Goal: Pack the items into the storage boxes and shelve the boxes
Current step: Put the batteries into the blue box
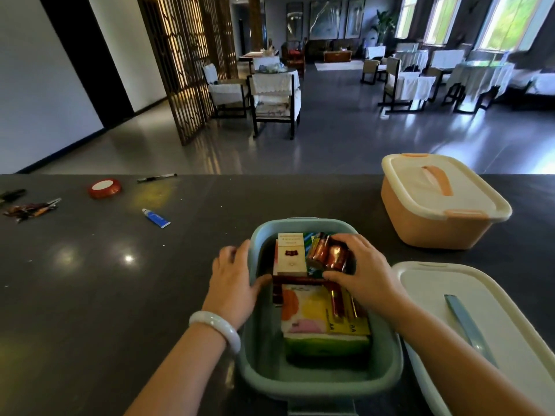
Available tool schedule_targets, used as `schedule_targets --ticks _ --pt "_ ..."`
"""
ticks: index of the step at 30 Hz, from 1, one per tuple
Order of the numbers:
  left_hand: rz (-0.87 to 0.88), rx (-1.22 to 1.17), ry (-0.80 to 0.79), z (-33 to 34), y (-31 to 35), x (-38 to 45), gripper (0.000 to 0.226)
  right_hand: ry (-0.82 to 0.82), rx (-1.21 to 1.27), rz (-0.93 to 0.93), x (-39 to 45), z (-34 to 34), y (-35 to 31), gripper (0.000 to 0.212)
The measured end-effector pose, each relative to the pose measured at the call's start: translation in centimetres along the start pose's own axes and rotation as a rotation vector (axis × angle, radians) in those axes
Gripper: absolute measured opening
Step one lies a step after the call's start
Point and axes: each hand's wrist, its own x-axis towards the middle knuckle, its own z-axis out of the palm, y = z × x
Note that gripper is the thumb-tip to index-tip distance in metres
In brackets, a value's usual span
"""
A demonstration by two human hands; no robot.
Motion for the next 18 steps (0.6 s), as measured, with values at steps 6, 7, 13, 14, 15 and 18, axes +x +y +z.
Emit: schedule_targets --ticks 6,7,13,14,15,18 --pt "-0.176 -0.399 -0.188 0.3 -0.2 -0.3 0.076 -0.244 -0.108 -0.125 -0.5 1.6 -2.3 0.074" --pt "-0.193 -0.408 -0.193 0.3 -0.1 -0.3 0.077 -0.248 -0.119 -0.124 -0.7 2.0 -2.3 0.076" --pt "-0.237 -0.367 -0.159 0.7 -0.2 -0.2 0.075 -0.329 -0.171 -0.042 -1.2 3.5 -1.6 0.081" --pt "-0.238 -0.352 -0.153 0.8 -0.3 -0.2 0.075 -0.327 -0.183 -0.042 -1.2 3.5 -1.5 0.081" --pt "-0.235 -0.343 -0.15 0.8 -0.3 -0.2 0.075 -0.316 -0.2 -0.05 -1.3 3.5 -1.4 0.082" --pt "-0.227 -0.323 -0.152 0.8 -0.2 -0.2 0.075 -0.286 -0.275 -0.09 -1.5 3.4 -1.4 0.082"
